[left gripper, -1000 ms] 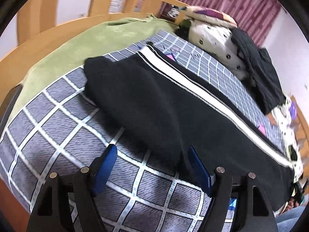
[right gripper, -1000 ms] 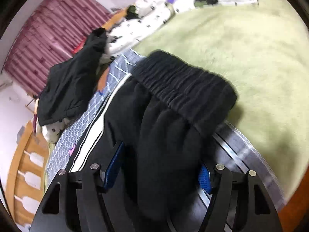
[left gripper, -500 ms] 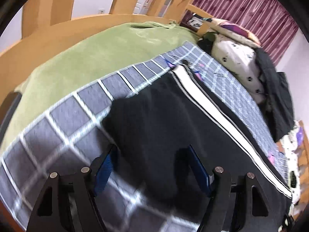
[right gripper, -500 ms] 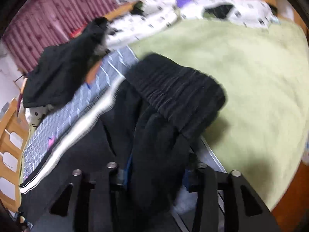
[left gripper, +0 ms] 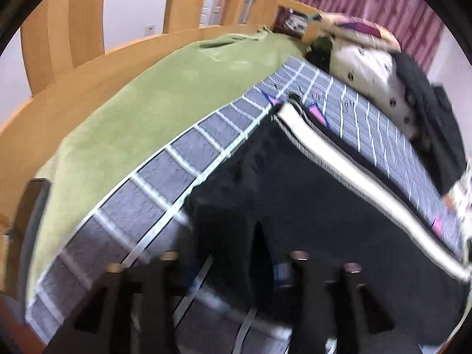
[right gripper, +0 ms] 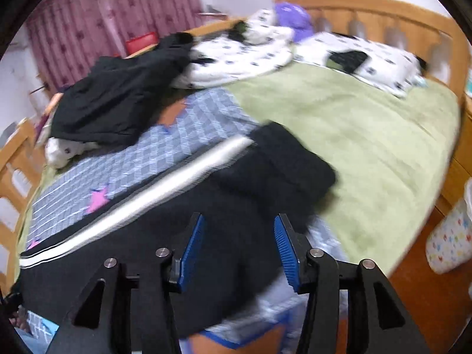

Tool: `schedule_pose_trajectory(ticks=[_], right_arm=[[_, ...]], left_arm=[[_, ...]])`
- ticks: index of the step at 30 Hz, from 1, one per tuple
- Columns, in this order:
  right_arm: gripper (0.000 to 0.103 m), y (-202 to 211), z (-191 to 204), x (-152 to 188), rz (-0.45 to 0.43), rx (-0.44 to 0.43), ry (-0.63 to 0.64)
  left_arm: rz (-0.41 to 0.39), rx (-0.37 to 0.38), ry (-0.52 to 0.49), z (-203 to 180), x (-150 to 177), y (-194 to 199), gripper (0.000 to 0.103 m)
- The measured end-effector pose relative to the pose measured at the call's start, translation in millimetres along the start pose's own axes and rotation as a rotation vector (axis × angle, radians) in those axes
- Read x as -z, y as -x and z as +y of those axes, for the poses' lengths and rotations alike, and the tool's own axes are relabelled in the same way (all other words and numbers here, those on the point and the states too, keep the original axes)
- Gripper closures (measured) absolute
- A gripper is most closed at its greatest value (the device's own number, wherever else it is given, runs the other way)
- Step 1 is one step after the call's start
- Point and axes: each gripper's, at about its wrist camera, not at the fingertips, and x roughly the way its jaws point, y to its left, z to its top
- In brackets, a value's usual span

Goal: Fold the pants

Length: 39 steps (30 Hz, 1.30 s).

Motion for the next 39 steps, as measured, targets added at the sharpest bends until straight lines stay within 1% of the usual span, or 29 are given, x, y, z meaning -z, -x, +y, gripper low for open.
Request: schedule_pose_trajectory(ticks=[1, 2, 3, 4, 5, 6, 9, 11, 13, 14, 15, 17, 18, 20, 24, 28, 29, 30, 31, 32, 33, 34, 35, 36, 39], right_arm=[[0.051, -0.7, 12.4, -3.0, -0.004, -0.020, 0.022], [0.050, -3.9, 26.2, -7.8, -0.006, -0.041, 0.051], [0.050, -7.3, 42.4, -10.9, -0.008, -0.057, 0.086], [0.048, -12.1, 58.4, -14.2, -0.009, -0.069, 0.121], [0.047, -15.9, 73.8, -15.4, -0.009, -0.081, 0.155], [0.044, -22.9, 90.2, -16.9, -0.004, -0.099, 0.193], [0.043, -44.6, 136.9, -19.1, 0.014, -0.146, 0.298], [0.043, -62.8, 167.9, -17.8, 0.039, -0.195, 0.372], [0.043, -82.6, 201.8, -12.5, 0.105, -0.322, 0.471], [0.043, -92.2, 217.7, -9.0, 0.130, -0.366, 0.519], [0.043, -104.0, 237.3, -3.4, 0.136, -0.377, 0.577], [0.043, -119.2, 261.8, 5.3, 0.134, -0.378, 0.659], [0.043, -128.0, 274.1, 10.0, 0.137, -0.385, 0.699], [0.043, -142.9, 289.5, 17.1, 0.149, -0.392, 0.738], [0.043, -172.4, 303.8, 24.1, 0.204, -0.398, 0.758], [0.044, -197.4, 310.0, 31.6, 0.248, -0.374, 0.780], [0.046, -200.5, 311.9, 32.2, 0.254, -0.373, 0.781], [0.054, -200.9, 313.1, 32.5, 0.255, -0.381, 0.785], [0.072, -199.2, 314.3, 33.3, 0.259, -0.395, 0.795], [0.083, -196.9, 316.0, 35.3, 0.272, -0.416, 0.818], [0.090, -195.2, 317.9, 37.9, 0.271, -0.410, 0.841], [0.095, -192.3, 319.5, 41.0, 0.258, -0.399, 0.866], [0.097, -188.9, 320.7, 44.3, 0.239, -0.389, 0.894], [0.099, -184.4, 320.6, 45.6, 0.216, -0.381, 0.904], [0.100, -163.1, 314.7, 34.3, 0.144, -0.412, 0.854]], left_arm=[[-0.001, 0.022, -0.023, -1.3, 3.5, 5.5, 0.053], [-0.005, 0.068, -0.057, -3.9, 8.4, 15.3, 0.049], [-0.009, 0.095, -0.091, -7.6, 13.1, 25.8, 0.046], [-0.014, 0.104, -0.114, -9.4, 15.8, 32.9, 0.045], [-0.027, 0.108, -0.159, -15.0, 19.2, 44.5, 0.045], [-0.036, 0.103, -0.187, -19.5, 20.2, 52.0, 0.045], [-0.058, 0.115, -0.203, -26.9, 12.1, 65.8, 0.045], [-0.060, 0.126, -0.175, -34.4, -7.7, 64.6, 0.044], [-0.059, 0.122, -0.151, -40.0, -27.6, 56.5, 0.044], [-0.059, 0.123, -0.146, -44.8, -38.4, 49.6, 0.044], [-0.061, 0.125, -0.144, -49.3, -42.9, 45.6, 0.044], [-0.057, 0.123, -0.150, -59.2, -64.8, 25.5, 0.044], [-0.053, 0.118, -0.158, -61.8, -68.2, 17.8, 0.044], [-0.041, 0.079, -0.170, -67.9, -85.0, -7.8, 0.044], [-0.006, 0.028, -0.176, -73.0, -106.3, -49.0, 0.044], [0.005, -0.038, -0.224, -78.2, -118.0, -82.6, 0.044], [0.004, -0.042, -0.225, -78.0, -118.5, -86.3, 0.044], [0.002, -0.032, -0.220, -76.5, -118.0, -87.5, 0.049], [0.000, -0.014, -0.213, -76.4, -117.6, -88.9, 0.053], [0.002, 0.012, -0.207, -75.9, -116.0, -89.2, 0.066], [0.000, 0.009, -0.210, -76.7, -115.4, -89.4, 0.075], [-0.016, -0.012, -0.226, -78.8, -114.6, -89.0, 0.078], [-0.037, -0.003, -0.260, -80.6, -111.7, -84.4, 0.082], [-0.065, 0.000, -0.269, -80.6, -109.7, -78.0, 0.082], [-0.140, 0.049, -0.258, -75.0, -112.5, -55.5, 0.083]])
